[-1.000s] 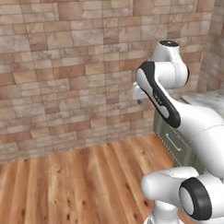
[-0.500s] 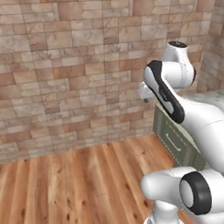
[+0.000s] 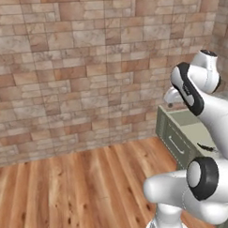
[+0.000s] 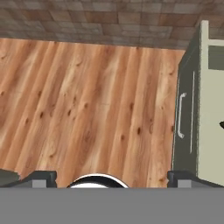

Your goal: Pick up the knife from the drawer and place it on the cutting board. Then place the meat from the plate to the cutting board.

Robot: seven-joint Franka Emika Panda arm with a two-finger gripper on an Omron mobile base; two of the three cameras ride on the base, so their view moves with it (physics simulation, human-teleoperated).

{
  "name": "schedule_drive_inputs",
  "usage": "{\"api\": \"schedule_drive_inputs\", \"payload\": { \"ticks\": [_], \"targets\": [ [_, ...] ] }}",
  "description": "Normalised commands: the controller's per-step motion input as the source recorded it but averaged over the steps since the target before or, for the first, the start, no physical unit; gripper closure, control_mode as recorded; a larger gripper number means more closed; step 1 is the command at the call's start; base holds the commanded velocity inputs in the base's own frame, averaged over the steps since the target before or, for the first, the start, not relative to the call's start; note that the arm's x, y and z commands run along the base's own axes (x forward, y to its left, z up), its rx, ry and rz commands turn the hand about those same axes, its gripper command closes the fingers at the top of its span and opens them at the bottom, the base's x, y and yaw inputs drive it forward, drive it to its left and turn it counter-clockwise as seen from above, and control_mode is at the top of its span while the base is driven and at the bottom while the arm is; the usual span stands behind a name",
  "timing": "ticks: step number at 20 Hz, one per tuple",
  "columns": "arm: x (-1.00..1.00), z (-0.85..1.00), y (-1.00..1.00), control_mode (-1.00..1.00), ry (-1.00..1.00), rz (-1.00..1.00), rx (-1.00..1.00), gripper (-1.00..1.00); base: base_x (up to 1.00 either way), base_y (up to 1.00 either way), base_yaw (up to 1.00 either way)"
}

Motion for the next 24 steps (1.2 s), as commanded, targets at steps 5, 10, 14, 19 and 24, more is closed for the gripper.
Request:
{"api": "schedule_drive_inputs", "payload": {
  "ticks": [5,10,14,19,24],
  "targets": [
    [0.01,-0.38,-0.67,-1.0,0.0,0.01,0.0,-1.0,0.0,0.0,0.0],
    [0.01,-0.4,-0.45,-1.0,0.03,-0.01,0.0,-1.0,0.0,0.0,0.0],
    [0.0,-0.43,-0.47,-1.0,0.09,-0.02,0.0,-1.0,0.0,0.0,0.0],
    [0.0,-0.47,-0.44,-1.0,0.07,-0.02,0.0,-1.0,0.0,0.0,0.0],
    [0.0,-0.49,-0.27,-1.0,0.04,-0.1,-0.03,-1.0,0.0,0.0,0.0]
  ]
}}
